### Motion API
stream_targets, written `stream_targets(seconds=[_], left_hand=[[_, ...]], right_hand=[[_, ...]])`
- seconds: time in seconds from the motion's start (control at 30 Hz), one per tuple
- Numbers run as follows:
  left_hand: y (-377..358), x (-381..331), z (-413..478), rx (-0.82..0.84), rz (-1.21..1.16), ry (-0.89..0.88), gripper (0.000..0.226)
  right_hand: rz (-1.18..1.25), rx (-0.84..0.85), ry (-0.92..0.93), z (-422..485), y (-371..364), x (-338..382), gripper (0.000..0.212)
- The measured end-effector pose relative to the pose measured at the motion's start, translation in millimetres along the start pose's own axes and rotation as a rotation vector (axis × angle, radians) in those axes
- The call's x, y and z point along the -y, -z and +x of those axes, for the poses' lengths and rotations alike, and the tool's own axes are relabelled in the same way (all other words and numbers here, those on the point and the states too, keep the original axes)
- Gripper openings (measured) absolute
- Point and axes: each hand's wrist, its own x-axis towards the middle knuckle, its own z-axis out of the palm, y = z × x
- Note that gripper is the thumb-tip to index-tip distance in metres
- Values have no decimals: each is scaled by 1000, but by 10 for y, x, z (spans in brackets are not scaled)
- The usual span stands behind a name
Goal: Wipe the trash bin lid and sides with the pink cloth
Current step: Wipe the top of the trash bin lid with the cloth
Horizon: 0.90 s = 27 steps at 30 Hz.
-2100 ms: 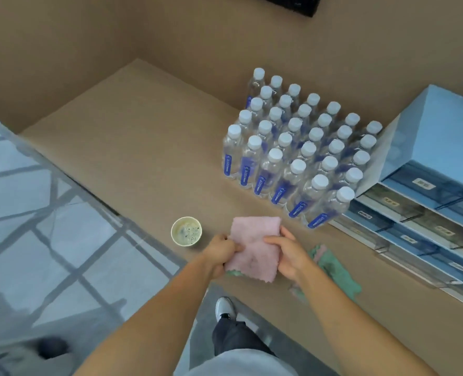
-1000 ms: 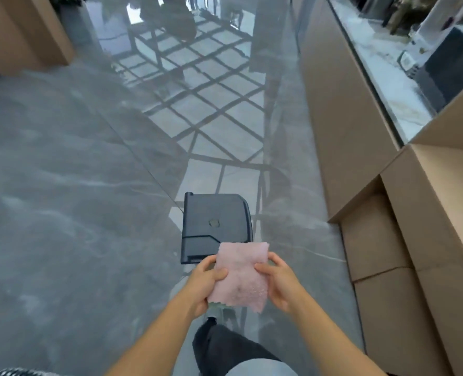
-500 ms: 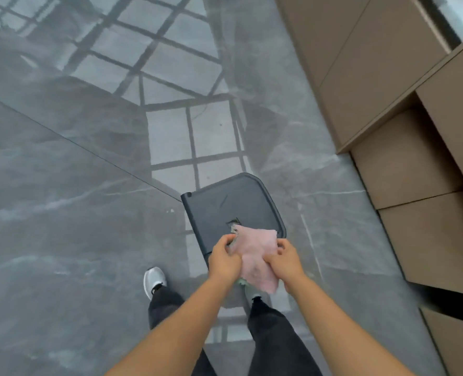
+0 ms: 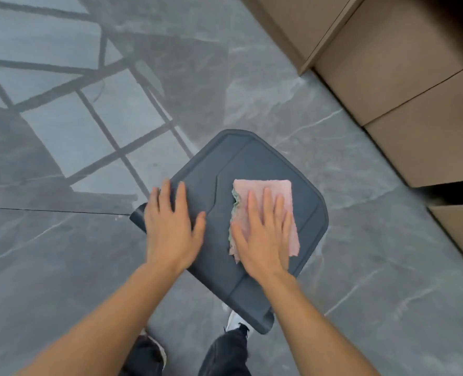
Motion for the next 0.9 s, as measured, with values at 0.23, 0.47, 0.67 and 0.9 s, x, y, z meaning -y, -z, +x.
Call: stream_targets(seconds=[0.23, 0.47, 0.67, 0.9], left_hand=[[-389, 305, 96, -213, 177, -106, 65], [-342, 255, 99, -229, 176, -97, 60], [-404, 274, 115, -272, 172, -108, 59], [-416, 286, 114, -312, 109, -114, 56]], right_hand=[[-38, -201, 0, 373, -233, 96, 66], [-131, -120, 449, -605, -612, -47, 55], [-111, -187, -29, 776, 76, -658, 59], [-145, -173, 282, -225, -547, 139, 61]])
